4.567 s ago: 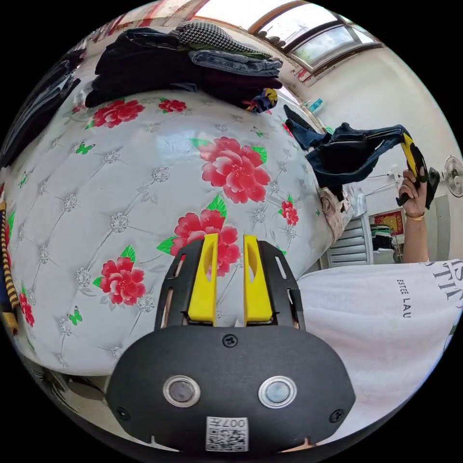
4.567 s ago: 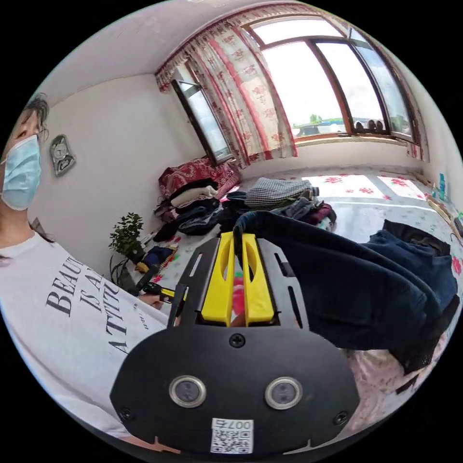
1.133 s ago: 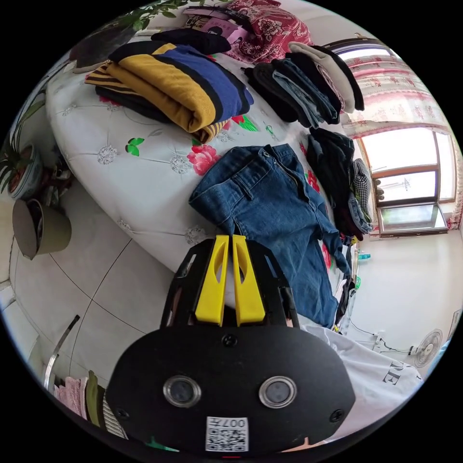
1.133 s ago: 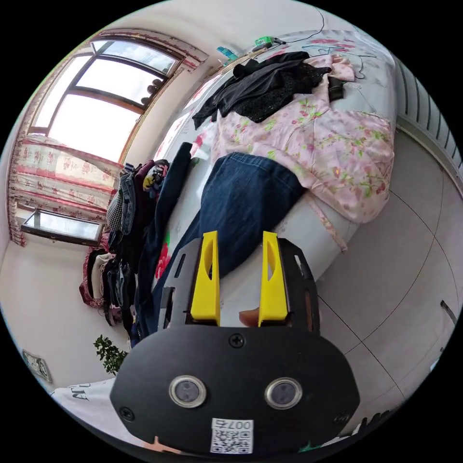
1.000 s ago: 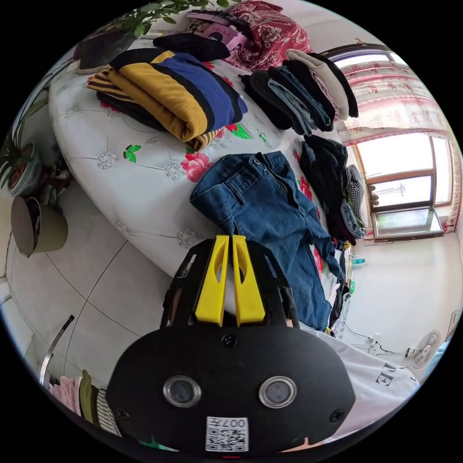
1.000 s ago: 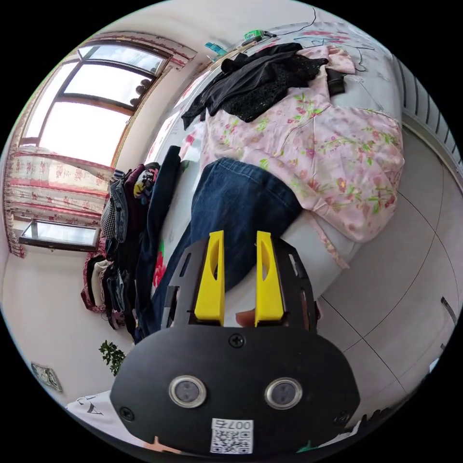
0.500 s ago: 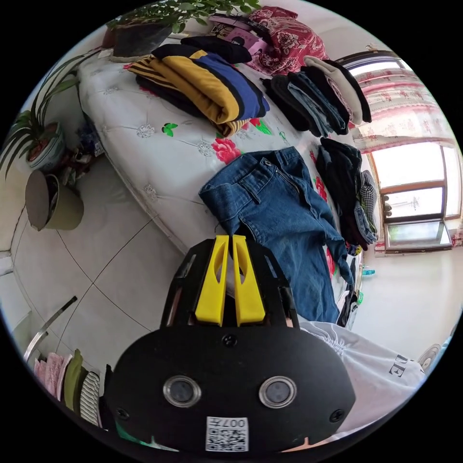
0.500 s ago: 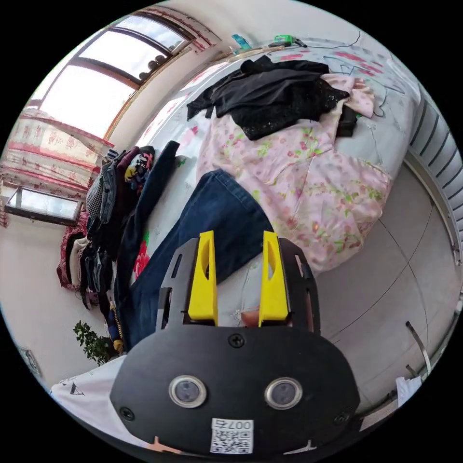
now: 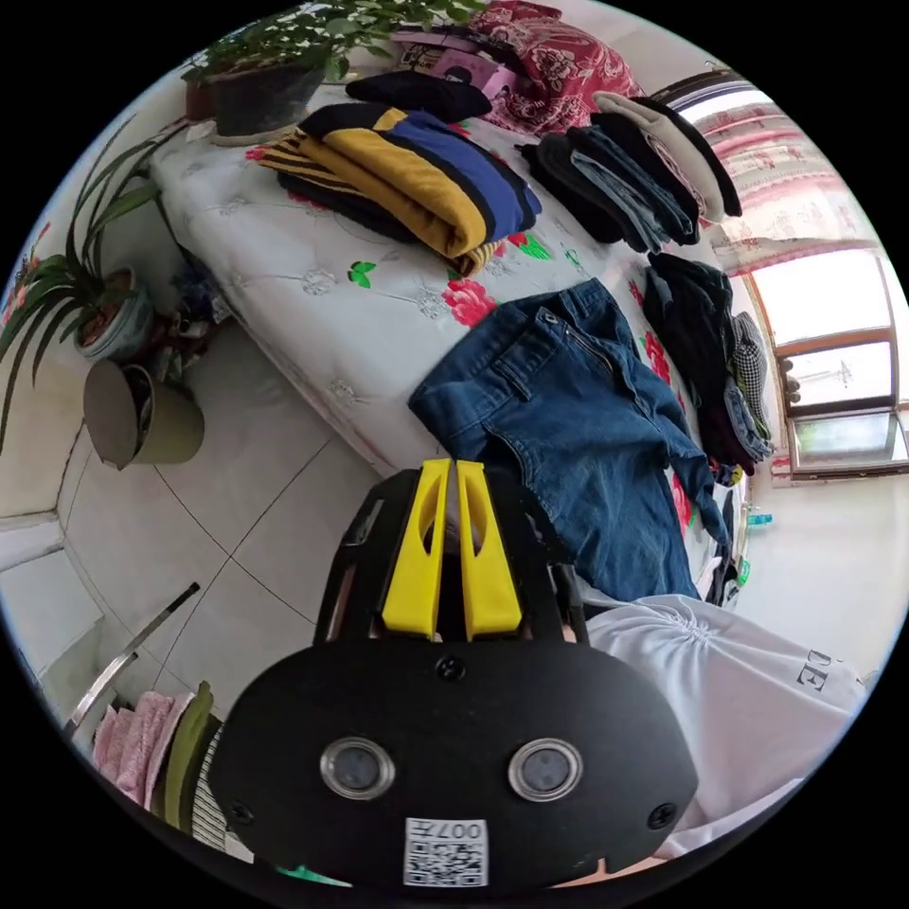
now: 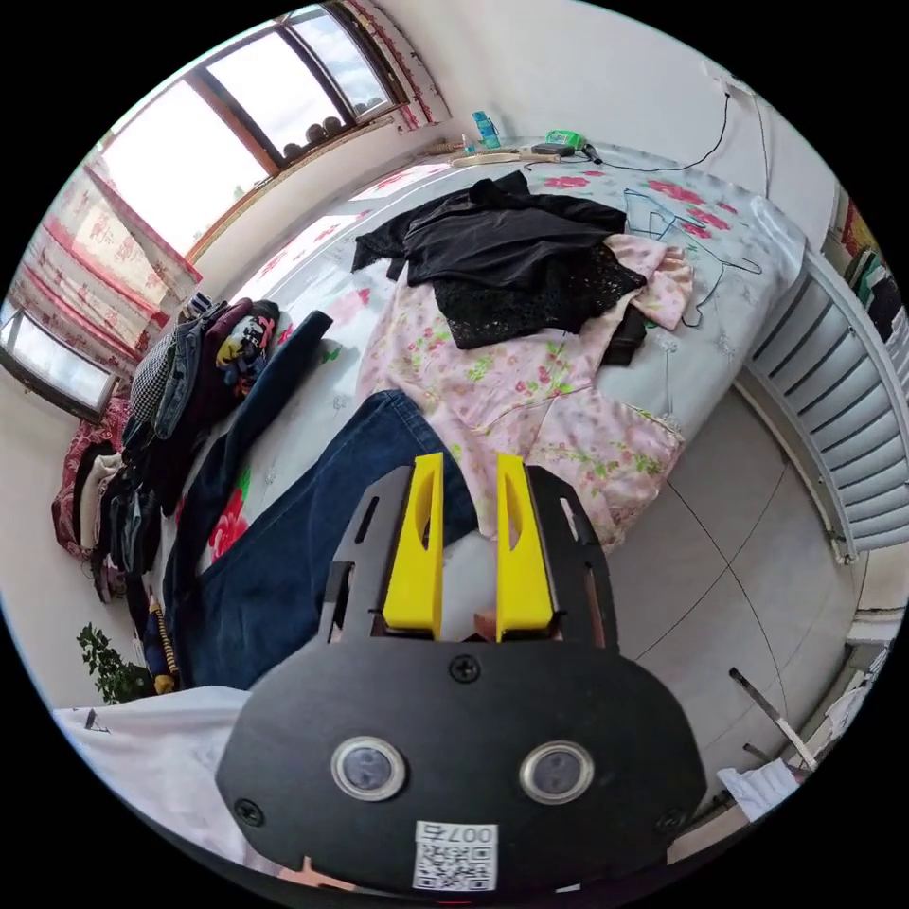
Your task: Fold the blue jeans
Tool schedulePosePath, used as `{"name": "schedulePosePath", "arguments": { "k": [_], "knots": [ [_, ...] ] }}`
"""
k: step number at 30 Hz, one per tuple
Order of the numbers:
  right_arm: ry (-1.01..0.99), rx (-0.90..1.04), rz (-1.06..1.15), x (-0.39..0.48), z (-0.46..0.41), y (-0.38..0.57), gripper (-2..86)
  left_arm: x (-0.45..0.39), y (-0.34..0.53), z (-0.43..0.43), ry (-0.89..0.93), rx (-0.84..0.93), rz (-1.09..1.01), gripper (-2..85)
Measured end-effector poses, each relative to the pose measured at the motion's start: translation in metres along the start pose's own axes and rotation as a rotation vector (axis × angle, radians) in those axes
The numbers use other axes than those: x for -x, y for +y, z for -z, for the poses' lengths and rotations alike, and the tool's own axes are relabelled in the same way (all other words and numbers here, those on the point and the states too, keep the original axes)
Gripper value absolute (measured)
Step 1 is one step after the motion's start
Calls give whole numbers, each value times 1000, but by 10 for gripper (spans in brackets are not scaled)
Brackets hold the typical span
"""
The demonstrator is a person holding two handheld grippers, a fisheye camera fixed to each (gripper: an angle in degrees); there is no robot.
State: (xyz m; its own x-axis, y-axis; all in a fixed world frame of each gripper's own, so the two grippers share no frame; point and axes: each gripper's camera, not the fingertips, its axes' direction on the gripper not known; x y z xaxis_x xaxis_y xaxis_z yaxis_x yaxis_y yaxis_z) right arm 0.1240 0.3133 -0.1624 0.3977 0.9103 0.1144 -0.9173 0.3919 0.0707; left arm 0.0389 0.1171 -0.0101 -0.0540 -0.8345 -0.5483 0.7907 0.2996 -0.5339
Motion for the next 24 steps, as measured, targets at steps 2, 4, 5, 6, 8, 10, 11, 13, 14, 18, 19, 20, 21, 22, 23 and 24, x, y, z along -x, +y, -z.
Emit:
{"name": "schedulePosePath", "arguments": {
  "k": [2, 4, 5, 6, 8, 10, 11, 13, 14, 18, 19, 20, 21, 22, 23, 24],
  "knots": [
    [-58, 16, 25, 21, -22, 6, 67, -10, -9, 22, -40, -74, -60, 58],
    [-85, 8, 100, 56, -46, 12, 69, -35, -29, 28, -58, -102, -156, 64],
    [-89, 34, 166, 85, -66, 11, 72, -59, -48, 22, -46, -93, -232, 72],
    [-93, 64, 241, 117, -85, 6, 75, -89, -68, 9, -22, -71, -321, 79],
    [-109, 81, 353, 166, -107, -5, 81, -139, -98, -20, -23, -32, -454, 87],
    [-119, 69, 473, 217, -122, -19, 85, -190, -125, -58, -35, 20, -593, 91],
    [-108, 62, 551, 249, -131, -28, 88, -222, -140, -83, -57, 36, -680, 93],
    [-75, 45, 662, 294, -144, -40, 91, -263, -160, -124, -92, 75, -771, 95],
    [-44, 41, 725, 319, -155, -47, 94, -285, -173, -149, -107, 110, -802, 101],
    [26, 105, 842, 373, -204, -68, 103, -335, -199, -227, -191, 211, -882, 129],
    [30, 121, 851, 376, -212, -69, 103, -338, -198, -238, -228, 233, -897, 130],
    [37, 152, 872, 381, -229, -69, 105, -341, -193, -260, -299, 286, -937, 131],
    [33, 208, 912, 385, -249, -65, 106, -341, -187, -257, -288, 201, -977, 124],
    [29, 250, 934, 386, -260, -61, 107, -340, -185, -260, -279, 205, -979, 121],
    [21, 359, 984, 387, -284, -51, 102, -334, -185, -260, -267, 191, -959, 112],
    [64, 452, 1035, 386, -308, -36, 95, -328, -184, -259, -257, 174, -952, 97]
  ]
}}
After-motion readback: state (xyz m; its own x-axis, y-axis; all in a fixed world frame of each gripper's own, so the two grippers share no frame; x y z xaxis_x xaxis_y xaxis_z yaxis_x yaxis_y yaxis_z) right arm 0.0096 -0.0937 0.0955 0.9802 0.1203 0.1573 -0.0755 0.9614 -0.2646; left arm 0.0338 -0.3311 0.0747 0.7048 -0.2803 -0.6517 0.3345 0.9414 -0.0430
